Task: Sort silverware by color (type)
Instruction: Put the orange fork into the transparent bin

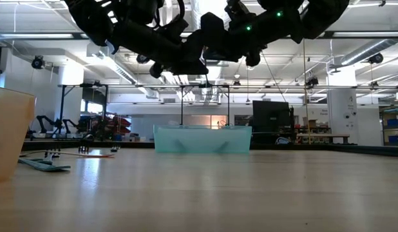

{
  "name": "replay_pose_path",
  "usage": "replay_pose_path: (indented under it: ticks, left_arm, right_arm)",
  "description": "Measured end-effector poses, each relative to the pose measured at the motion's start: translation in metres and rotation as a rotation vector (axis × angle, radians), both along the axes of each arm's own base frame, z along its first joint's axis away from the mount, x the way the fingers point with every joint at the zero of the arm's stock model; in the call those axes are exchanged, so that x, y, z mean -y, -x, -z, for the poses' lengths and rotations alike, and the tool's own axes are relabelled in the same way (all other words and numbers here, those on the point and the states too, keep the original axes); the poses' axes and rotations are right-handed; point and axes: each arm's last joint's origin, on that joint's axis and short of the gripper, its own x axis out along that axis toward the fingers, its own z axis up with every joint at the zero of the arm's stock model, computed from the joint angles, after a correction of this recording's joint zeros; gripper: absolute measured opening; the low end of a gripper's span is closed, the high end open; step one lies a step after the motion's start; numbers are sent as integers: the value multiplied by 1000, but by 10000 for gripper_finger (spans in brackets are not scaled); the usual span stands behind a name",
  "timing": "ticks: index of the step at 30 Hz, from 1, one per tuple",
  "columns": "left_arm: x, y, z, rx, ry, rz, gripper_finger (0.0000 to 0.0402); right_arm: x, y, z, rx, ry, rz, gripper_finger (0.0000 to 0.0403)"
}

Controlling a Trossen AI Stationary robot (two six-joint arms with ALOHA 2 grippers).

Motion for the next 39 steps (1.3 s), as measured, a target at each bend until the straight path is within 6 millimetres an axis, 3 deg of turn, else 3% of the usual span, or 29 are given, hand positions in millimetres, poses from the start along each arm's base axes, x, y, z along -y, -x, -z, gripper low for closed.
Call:
replay_pose_path:
  ticks: [12,17,21,25,31,39]
  left_arm:
    - [1,0,-2,-10,-26,-4,0]
    - [7,4,2,-84,-19,51,1]
    - [7,9,-6,-86,-23,20,1]
    - [11,12,0,-163,-5,31,1]
    - [10,17,1,-202,39,2,0]
    - [10,22,1,-224,83,-6,0]
  right_arm:
    - [0,7,-14,-21,51,1,9]
    - [5,24,-38,-28,86,108,9]
    - [2,41,-44,-133,58,96,9]
    - [-1,65,-55,-112,-133,-17,8]
    - [-18,100,-51,-206,-623,-316,8]
    - [-77,126,-44,-463,-1044,-674,8]
